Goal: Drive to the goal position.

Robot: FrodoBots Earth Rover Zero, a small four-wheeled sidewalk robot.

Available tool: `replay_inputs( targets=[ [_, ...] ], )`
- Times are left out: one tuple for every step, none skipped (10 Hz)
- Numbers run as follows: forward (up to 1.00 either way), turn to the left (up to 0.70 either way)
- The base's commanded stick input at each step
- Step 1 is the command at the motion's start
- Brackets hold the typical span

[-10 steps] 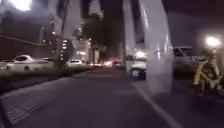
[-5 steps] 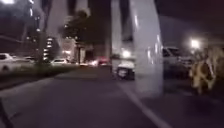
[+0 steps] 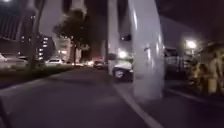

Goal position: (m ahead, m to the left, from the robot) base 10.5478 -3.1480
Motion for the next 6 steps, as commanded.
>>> replay_inputs(
  targets=[
    [0.45,0.00],
    [0.45,0.00],
    [0.45,0.00],
    [0.45,0.00],
    [0.45,0.00],
    [0.45,0.00]
  ],
)
